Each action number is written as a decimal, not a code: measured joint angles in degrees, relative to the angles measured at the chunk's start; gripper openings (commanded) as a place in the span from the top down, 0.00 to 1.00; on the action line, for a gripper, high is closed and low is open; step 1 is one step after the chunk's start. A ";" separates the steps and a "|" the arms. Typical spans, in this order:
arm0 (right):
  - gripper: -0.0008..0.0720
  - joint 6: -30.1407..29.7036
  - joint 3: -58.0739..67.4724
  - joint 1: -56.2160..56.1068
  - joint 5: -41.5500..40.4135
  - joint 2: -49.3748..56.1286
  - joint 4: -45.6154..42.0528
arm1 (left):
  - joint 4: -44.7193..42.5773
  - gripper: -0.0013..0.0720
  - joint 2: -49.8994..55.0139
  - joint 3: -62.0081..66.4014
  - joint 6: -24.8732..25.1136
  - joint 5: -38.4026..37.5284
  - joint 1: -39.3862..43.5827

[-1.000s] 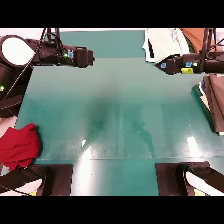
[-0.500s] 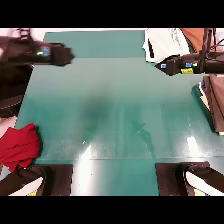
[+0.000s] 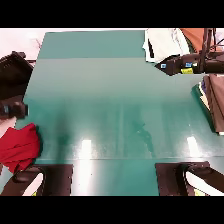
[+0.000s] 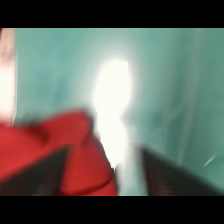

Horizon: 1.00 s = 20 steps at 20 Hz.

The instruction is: Fold the shirts.

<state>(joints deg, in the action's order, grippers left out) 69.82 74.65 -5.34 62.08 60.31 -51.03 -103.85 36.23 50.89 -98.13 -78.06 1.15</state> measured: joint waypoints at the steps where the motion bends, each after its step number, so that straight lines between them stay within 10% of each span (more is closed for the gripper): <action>1: 0.96 0.00 -0.04 0.00 0.09 0.00 0.00 | -0.96 0.20 -0.48 -3.91 -0.28 0.22 -1.90; 7: 0.96 0.02 -2.34 0.00 0.42 -0.02 0.00 | -3.21 0.20 -1.27 -20.33 -0.96 6.93 -12.50; 11: 0.96 0.02 -3.02 0.00 -0.76 -0.02 0.20 | -3.08 0.94 -1.33 -23.41 -1.01 10.14 -15.52; 20: 0.96 0.02 6.27 -0.04 -2.51 -0.11 0.44 | 7.17 0.95 -1.36 2.21 1.49 10.73 -9.62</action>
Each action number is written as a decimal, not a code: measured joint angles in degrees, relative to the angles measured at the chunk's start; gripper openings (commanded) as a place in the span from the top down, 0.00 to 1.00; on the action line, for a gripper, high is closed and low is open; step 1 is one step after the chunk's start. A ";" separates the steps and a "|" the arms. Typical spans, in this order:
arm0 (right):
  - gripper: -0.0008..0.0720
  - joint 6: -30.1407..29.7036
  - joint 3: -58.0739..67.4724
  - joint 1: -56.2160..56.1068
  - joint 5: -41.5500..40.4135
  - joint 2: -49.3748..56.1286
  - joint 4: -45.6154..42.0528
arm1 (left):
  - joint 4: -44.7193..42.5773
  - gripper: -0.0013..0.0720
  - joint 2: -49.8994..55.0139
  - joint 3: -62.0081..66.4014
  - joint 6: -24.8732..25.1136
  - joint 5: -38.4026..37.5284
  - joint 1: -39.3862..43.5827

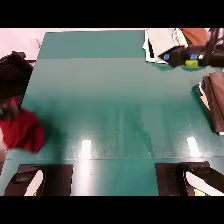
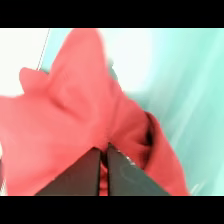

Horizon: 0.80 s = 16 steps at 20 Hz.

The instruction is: Fold the shirts.

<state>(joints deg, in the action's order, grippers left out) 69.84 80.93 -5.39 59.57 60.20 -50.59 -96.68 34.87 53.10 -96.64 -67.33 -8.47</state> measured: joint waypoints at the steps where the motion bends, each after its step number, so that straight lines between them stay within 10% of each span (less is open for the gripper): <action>1: 0.96 0.00 1.95 0.00 -0.33 0.00 -0.04 | 1.31 0.95 0.02 4.72 0.33 0.57 2.91; 12: 0.96 0.11 18.10 1.01 -3.32 0.11 -0.50 | 6.27 0.91 28.44 38.86 6.54 2.40 44.44; 14: 0.96 0.74 19.06 2.05 -3.13 0.11 -0.46 | 8.22 0.36 36.35 41.51 9.29 3.74 51.45; 16: 0.96 1.44 19.58 3.13 -1.95 0.11 -0.48 | 9.46 0.36 42.51 43.69 10.95 4.22 55.80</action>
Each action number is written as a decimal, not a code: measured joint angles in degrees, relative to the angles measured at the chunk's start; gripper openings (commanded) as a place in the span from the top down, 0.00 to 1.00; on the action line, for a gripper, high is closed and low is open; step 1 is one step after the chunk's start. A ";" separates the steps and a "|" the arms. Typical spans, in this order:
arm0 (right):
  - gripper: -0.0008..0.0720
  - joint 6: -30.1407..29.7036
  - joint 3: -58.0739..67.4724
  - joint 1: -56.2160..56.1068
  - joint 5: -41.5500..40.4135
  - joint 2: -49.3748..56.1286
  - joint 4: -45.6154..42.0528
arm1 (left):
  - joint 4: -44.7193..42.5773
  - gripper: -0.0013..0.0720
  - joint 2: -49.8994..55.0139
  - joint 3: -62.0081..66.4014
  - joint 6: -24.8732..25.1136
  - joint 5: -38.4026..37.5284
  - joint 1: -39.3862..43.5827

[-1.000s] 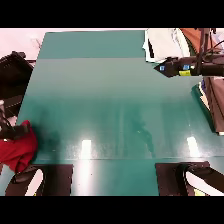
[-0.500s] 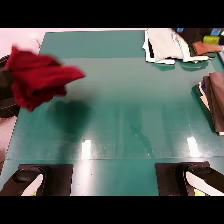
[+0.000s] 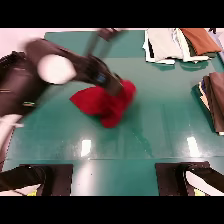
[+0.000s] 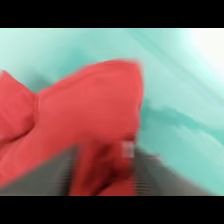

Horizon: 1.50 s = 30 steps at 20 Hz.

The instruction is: Fold the shirts.

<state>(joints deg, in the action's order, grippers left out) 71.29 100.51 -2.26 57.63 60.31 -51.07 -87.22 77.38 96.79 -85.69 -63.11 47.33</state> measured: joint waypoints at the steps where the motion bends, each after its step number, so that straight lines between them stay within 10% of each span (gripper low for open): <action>1: 0.96 0.15 0.13 0.50 0.79 0.00 0.02 | 0.00 0.36 2.05 0.85 0.50 -0.04 0.72; 13: 0.96 0.76 0.46 2.19 4.24 0.02 0.02 | 11.89 0.36 10.16 -9.33 -4.59 -0.92 -32.04; 22: 0.96 0.79 0.46 2.25 4.46 0.04 0.00 | 24.44 0.36 17.14 -20.41 0.66 -0.46 -37.31; 23: 0.96 0.79 0.46 2.25 4.55 0.04 0.00 | 25.49 0.44 17.42 -20.63 1.33 -0.46 -37.18; 25: 0.96 1.14 0.44 2.27 5.51 0.31 0.00 | 26.99 0.95 17.77 -20.98 2.62 -0.74 -36.70; 30: 0.96 3.19 -3.32 4.90 14.69 2.62 -0.13 | 28.24 0.95 16.90 -17.94 4.63 -2.89 -37.11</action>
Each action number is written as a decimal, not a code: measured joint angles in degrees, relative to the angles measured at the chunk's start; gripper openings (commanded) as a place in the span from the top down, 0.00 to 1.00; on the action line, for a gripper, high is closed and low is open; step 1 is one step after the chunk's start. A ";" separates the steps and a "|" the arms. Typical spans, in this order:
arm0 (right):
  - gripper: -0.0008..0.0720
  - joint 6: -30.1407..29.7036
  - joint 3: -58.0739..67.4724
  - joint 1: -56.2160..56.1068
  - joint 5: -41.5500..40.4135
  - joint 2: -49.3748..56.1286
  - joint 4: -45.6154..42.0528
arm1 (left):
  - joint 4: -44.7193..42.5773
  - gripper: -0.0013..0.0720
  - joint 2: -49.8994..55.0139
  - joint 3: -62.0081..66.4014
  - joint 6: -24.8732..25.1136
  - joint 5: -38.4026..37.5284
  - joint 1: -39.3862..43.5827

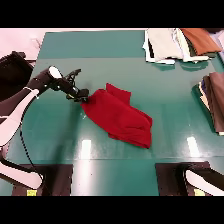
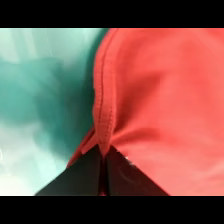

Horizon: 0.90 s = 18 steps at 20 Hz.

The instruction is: Fold the shirts.

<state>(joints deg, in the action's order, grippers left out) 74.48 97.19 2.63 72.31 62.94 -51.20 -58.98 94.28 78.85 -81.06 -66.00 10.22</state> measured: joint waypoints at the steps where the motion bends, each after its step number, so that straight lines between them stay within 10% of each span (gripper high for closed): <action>1: 0.96 0.39 -2.89 1.05 1.97 0.24 -0.02 | -0.13 0.95 -0.66 1.27 0.26 -0.33 -0.20; 4: 0.96 1.11 -15.28 3.87 5.20 0.66 -0.17 | -1.14 0.95 -3.30 5.40 0.81 -0.42 -0.52; 6: 0.44 1.38 -26.47 5.16 4.48 0.81 -0.22 | -1.66 0.95 -4.52 7.45 0.94 -0.42 -0.63; 7: 0.37 1.42 -31.76 5.46 3.17 0.85 -0.13 | -1.88 0.95 -4.94 8.13 1.01 -0.42 -0.63; 15: 0.38 1.22 -57.22 2.08 -7.43 5.29 3.26 | -2.23 0.95 -5.86 9.73 1.01 -0.55 -0.66; 18: 0.66 0.79 -56.41 -3.17 -10.32 9.88 4.31 | -2.25 0.95 -5.90 9.84 0.98 -0.57 -0.66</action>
<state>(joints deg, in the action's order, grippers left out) 75.26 40.77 -0.54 62.00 72.82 -46.89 -61.23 88.38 88.68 -80.07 -66.57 9.56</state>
